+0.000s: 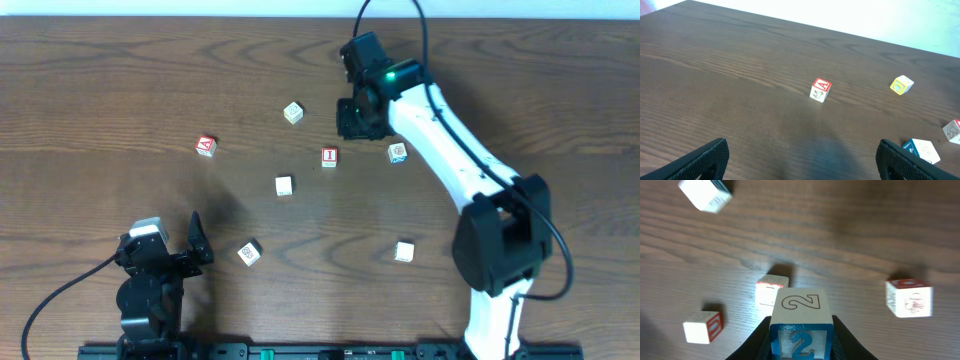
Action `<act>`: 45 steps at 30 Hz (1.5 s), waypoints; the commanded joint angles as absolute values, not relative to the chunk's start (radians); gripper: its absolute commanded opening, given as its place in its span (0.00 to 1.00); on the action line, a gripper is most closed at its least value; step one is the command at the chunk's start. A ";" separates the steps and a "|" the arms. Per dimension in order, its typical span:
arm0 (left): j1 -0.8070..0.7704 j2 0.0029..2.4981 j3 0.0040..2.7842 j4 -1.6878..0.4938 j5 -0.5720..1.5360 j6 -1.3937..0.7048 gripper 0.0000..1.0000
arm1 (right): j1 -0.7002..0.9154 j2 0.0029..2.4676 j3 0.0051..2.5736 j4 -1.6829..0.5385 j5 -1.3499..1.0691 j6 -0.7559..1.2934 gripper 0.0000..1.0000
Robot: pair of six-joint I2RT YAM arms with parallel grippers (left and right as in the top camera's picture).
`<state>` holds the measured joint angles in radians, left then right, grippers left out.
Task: Spell out Ai2
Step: 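Carry the blue '2' block left toward the red 'I' block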
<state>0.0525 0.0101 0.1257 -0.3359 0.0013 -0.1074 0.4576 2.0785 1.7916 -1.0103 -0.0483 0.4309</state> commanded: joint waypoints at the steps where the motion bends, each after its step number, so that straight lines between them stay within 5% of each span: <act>1: 0.057 0.004 0.104 -0.344 0.012 -0.102 0.95 | 0.472 2.125 1.782 -1.018 -0.060 0.456 0.01; 45: 0.057 0.004 0.104 -0.344 0.012 -0.102 0.95 | 0.452 2.276 1.778 -0.999 0.015 0.440 0.01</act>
